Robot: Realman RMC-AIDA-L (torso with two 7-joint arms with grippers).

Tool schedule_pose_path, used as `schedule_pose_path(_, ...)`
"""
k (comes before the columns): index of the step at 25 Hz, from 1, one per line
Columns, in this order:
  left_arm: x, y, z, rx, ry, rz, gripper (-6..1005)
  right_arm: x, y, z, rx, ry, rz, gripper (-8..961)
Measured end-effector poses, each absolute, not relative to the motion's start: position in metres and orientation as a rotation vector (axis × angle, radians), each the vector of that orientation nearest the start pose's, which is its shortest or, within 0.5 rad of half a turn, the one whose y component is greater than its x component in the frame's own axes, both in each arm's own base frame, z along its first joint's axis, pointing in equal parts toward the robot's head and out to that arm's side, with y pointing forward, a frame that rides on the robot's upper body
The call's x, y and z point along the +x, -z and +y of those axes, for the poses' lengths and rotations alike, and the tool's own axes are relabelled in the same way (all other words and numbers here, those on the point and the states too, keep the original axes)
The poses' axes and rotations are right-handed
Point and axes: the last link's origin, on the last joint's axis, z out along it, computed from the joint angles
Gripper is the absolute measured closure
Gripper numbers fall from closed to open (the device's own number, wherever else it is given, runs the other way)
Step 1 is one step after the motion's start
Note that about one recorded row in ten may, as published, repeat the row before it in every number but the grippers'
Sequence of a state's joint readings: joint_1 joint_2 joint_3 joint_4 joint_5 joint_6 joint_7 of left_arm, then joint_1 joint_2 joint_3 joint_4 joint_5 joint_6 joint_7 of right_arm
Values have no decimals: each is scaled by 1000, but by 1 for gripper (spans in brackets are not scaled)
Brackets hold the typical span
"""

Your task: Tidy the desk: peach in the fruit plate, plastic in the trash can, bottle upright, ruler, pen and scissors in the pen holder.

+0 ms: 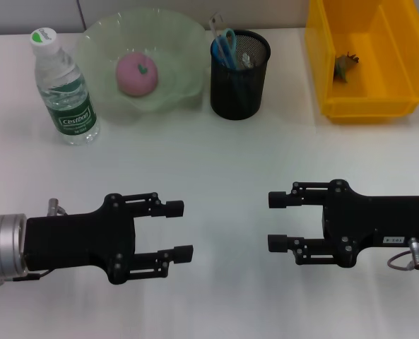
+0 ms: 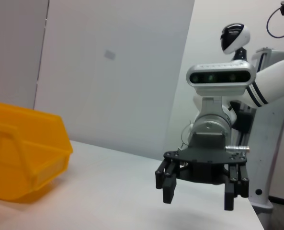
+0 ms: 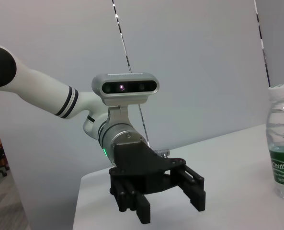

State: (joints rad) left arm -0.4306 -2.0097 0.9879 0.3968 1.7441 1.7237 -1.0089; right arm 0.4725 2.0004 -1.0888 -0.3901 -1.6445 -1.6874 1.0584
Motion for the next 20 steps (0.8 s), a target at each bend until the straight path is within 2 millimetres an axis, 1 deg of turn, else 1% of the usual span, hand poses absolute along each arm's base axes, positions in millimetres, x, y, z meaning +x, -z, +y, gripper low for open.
schedule_pose_path(20, -277, 28, 258, -2914, 939, -376, 323, 261, 35, 270, -2959, -943, 376, 287)
